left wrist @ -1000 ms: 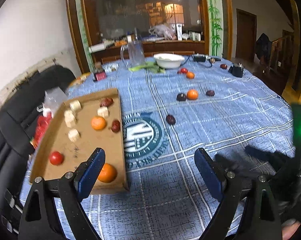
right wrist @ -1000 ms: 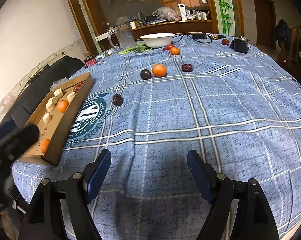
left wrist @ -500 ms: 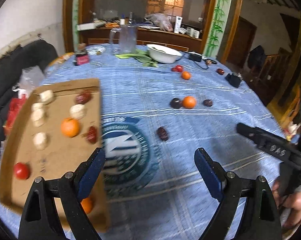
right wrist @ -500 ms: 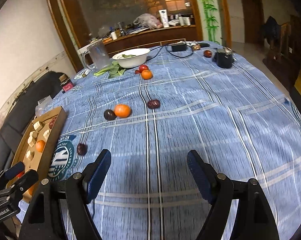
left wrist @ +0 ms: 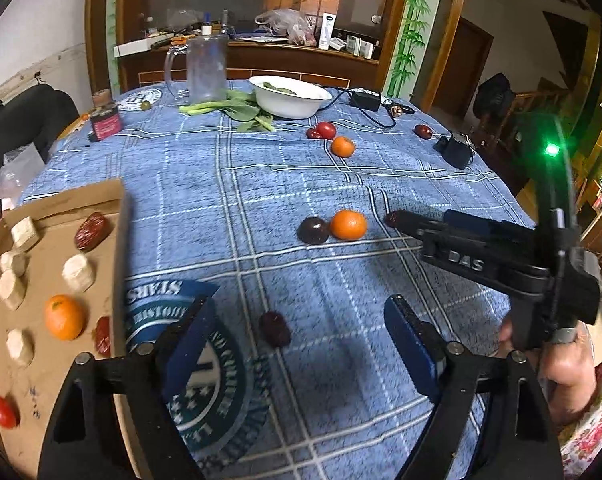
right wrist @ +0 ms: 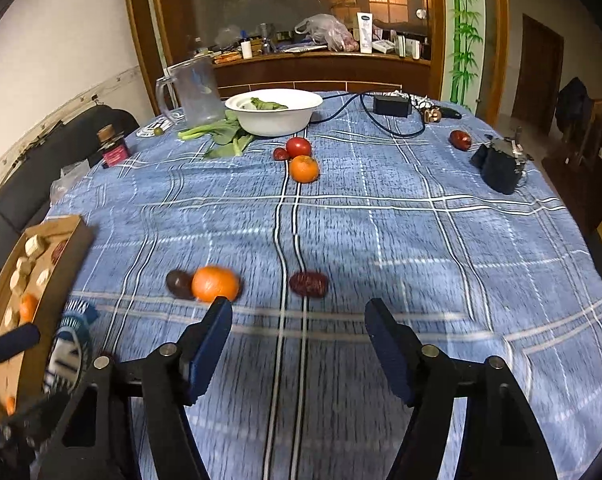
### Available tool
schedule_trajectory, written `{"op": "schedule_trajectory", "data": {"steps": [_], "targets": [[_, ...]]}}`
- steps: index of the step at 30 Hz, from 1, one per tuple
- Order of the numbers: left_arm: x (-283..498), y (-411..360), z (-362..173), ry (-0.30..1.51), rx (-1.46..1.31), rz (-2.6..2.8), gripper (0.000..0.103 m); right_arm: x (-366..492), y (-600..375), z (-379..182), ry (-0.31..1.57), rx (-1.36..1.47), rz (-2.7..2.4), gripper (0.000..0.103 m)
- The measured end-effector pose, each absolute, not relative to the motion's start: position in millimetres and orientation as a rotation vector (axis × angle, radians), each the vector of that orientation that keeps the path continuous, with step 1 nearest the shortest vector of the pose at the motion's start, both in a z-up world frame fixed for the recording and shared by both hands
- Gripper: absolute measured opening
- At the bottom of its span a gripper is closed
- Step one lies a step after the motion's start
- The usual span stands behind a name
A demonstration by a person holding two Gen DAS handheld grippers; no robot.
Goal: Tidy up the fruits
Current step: 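Grasp a dark red jujube with the right tool, then grasp the dark plum with the left tool while the right holds the jujube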
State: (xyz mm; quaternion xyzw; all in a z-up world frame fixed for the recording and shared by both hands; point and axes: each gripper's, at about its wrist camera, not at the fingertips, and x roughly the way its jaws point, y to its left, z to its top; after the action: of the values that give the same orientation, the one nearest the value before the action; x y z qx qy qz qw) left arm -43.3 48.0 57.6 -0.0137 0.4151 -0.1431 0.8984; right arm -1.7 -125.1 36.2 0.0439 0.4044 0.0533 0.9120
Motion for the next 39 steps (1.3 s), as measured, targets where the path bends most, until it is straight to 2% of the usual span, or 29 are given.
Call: {"op": "schedule_trajectory", "data": {"steps": [10,12,14,16,25,27,28,29,39], "targets": [[-16,35,43,0.902,-0.028,-0.29,0.082,32,-130,11,0.886,0.141,0.106,0.071],[-10,31,41,0.904,-0.032,-0.297,0.082,33,-130,10,0.889,0.143,0.127,0.061],[-3,26,41,0.906,-0.034,-0.304,0.082,34,-129,10,0.89,0.136,0.136,0.039],[3,20,41,0.905,-0.033,-0.31,0.082,35,-132,9,0.891,0.144,0.149,0.029],[23,6,29,0.91,-0.023,-0.294,0.082,32,-164,14,0.877,0.222,0.101,0.029],[33,10,25,0.919,-0.033,-0.291,0.068,32,-167,14,0.882,0.234,0.098,0.029],[37,12,22,0.933,-0.044,-0.301,0.051,32,-167,14,0.886,0.237,0.098,0.029],[43,15,19,0.957,-0.064,-0.319,0.042,32,-166,14,0.888,0.237,0.099,0.029],[55,18,11,0.949,-0.075,-0.342,0.04,32,-167,9,0.909,0.271,0.102,0.029]]}}
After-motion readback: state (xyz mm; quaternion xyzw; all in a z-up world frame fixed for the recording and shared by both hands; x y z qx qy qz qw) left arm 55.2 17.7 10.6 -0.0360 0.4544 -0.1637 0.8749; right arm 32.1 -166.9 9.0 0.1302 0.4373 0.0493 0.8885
